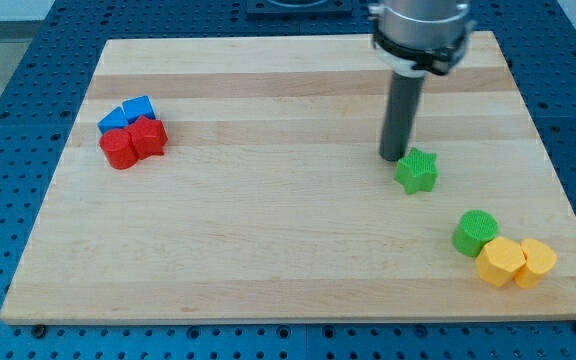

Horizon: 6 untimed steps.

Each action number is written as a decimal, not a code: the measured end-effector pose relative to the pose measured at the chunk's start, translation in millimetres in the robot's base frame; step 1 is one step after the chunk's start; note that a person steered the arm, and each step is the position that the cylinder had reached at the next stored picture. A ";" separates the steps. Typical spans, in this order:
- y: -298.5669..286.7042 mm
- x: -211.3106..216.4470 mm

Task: Move the green star above to the green circle

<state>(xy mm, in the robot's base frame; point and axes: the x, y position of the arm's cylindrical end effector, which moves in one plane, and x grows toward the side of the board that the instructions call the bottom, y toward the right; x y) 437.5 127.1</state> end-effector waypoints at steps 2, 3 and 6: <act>40.4 39.2; 69.5 44.0; -8.2 4.8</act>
